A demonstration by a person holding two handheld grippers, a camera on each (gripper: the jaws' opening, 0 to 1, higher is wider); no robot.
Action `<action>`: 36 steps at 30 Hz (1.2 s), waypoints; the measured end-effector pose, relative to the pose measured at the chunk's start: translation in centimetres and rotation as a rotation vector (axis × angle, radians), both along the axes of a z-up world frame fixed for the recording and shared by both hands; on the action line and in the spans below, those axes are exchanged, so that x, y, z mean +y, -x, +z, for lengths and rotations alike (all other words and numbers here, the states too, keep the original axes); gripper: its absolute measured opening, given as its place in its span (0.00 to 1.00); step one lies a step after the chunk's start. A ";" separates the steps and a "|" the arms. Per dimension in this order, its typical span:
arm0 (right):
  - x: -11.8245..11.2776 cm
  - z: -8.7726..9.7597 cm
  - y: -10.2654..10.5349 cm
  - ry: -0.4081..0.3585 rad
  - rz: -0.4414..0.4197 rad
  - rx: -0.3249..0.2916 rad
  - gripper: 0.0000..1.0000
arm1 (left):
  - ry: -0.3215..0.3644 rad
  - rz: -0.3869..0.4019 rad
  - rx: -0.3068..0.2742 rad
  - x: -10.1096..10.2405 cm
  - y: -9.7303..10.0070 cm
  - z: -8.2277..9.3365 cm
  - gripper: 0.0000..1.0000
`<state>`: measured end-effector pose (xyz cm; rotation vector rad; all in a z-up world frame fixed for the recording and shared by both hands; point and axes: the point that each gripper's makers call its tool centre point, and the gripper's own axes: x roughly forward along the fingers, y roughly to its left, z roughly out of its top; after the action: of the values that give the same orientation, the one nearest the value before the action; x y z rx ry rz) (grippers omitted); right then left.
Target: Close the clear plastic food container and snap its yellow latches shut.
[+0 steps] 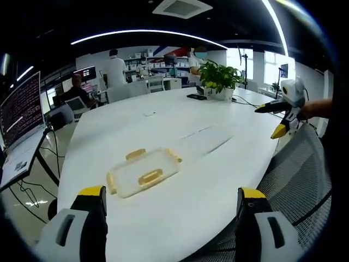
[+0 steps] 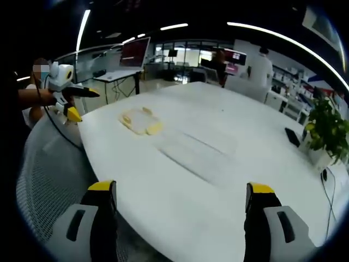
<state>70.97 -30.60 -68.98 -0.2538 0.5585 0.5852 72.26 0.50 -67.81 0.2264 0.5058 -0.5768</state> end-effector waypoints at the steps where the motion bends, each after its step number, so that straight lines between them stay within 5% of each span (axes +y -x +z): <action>1: 0.0 0.0 0.0 0.000 0.000 0.001 0.96 | 0.000 0.000 0.000 0.0 0.0 0.0 0.97; 36: -0.5 0.0 -0.1 0.014 -0.001 0.004 0.95 | 0.006 -0.001 -0.007 0.1 -0.2 0.3 0.96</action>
<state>71.05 -31.11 -68.99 -0.2657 0.5663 0.5808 72.48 0.61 -67.47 0.2225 0.4975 -0.5780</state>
